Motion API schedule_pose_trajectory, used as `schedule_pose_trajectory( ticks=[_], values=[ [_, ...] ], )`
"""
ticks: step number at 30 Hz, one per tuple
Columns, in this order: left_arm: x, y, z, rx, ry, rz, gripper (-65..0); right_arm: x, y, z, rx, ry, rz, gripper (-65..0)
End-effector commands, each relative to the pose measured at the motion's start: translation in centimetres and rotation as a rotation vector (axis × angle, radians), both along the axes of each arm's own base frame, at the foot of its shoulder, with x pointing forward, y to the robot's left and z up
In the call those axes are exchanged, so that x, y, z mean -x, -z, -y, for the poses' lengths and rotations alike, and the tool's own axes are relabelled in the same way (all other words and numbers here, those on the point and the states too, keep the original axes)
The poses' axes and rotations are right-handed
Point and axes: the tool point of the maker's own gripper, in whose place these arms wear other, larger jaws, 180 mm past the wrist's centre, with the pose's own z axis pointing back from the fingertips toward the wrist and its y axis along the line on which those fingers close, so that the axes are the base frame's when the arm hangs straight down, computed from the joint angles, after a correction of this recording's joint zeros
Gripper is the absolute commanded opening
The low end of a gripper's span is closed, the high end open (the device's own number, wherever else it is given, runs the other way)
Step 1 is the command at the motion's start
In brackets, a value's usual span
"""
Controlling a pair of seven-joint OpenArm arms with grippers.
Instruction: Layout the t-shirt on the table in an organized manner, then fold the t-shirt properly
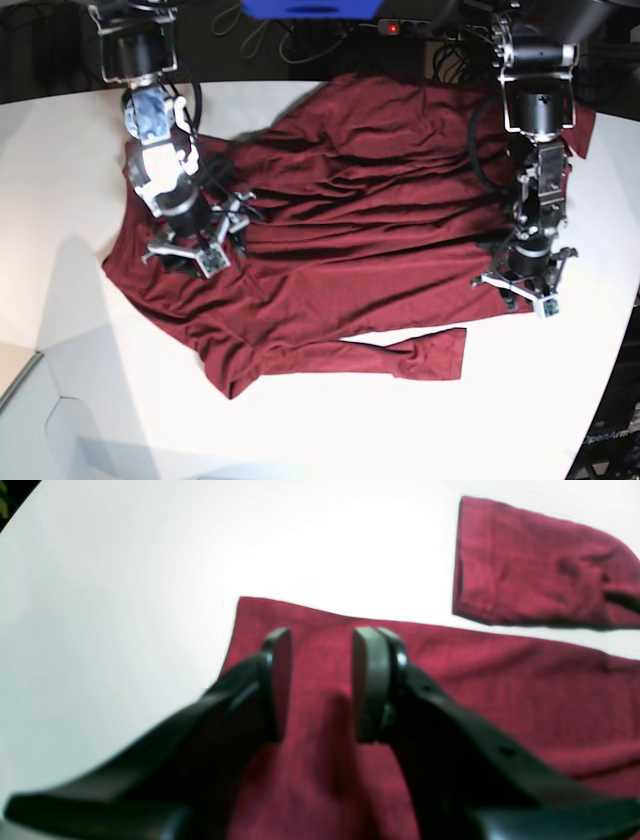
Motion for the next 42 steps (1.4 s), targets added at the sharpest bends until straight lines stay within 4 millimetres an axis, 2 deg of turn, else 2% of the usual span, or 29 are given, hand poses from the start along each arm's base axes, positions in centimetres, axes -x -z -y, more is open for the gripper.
schedule_pose_trajectory(
  ticks=[1, 6, 10, 13, 15, 18, 21, 23, 27, 29, 31, 35, 37, 42],
  values=[
    [-1.3, -2.2, -0.4, -0.018, 0.0, 0.067, -44.7, 1.2, 0.7, 0.4, 0.041, -0.024, -0.047, -22.4],
    [-0.9, -1.7, -0.4, -0.018, 0.001, 0.055, -44.7, 5.6, 0.0, -1.7, 0.017, -0.125, -0.065, -22.4],
    [-0.7, -1.5, -0.3, -0.019, 0.004, 0.049, -44.7, 7.2, -1.4, -3.2, 0.003, -0.167, -0.039, -22.4],
    [-0.7, -1.5, -0.5, -0.018, -0.001, 0.051, -44.7, 6.3, -3.7, -3.3, 0.005, -0.168, 0.026, -22.4],
    [-0.2, -1.0, -0.5, -0.017, -0.002, 0.039, -44.7, 4.3, -5.7, -2.0, 0.016, -0.133, 0.088, -22.4],
    [0.0, -1.2, -1.7, -0.05, -0.001, 0.034, -44.7, 1.7, -7.7, 0.1, 0.029, -0.079, 0.15, -22.4],
    [0.7, -1.2, -2.2, -0.05, -0.008, 0.034, -44.7, 0.3, -8.2, 1.5, 0.035, -0.041, 0.165, -22.4],
    [0.3, -3.0, -2.7, -0.069, -0.008, 0.077, -44.7, 0.0, -8.1, 2.1, 0.036, -0.026, 0.162, -22.4],
    [-1.5, -7.1, -2.3, -0.093, 0.01, 0.176, -44.7, 0.4, -7.6, 2.0, 0.034, -0.027, 0.15, -22.4],
    [-3.7, -9.5, -1.1, -0.097, 0.036, 0.228, -44.6, 0.8, -7.2, 1.8, 0.031, -0.03, 0.137, -22.4],
    [-5.5, -10.6, -0.1, -0.104, 0.065, 0.24, -44.6, 1.2, -6.8, 1.8, 0.03, -0.03, 0.125, -22.4],
    [-8.7, -9.5, 1.6, -0.117, 0.119, 0.171, -44.6, 1.5, -6.5, 1.8, 0.03, -0.03, 0.117, -22.4],
    [-9.6, -7.9, 3.2, -0.112, 0.15, 0.114, -44.6, 1.9, -6.2, 2.0, 0.031, -0.026, 0.108, -22.4],
    [-10.3, -5.0, 4.0, -0.09, 0.126, 0.115, -44.6, 2.5, -5.9, 2.0, 0.031, -0.026, 0.098, -22.4]
  ],
)
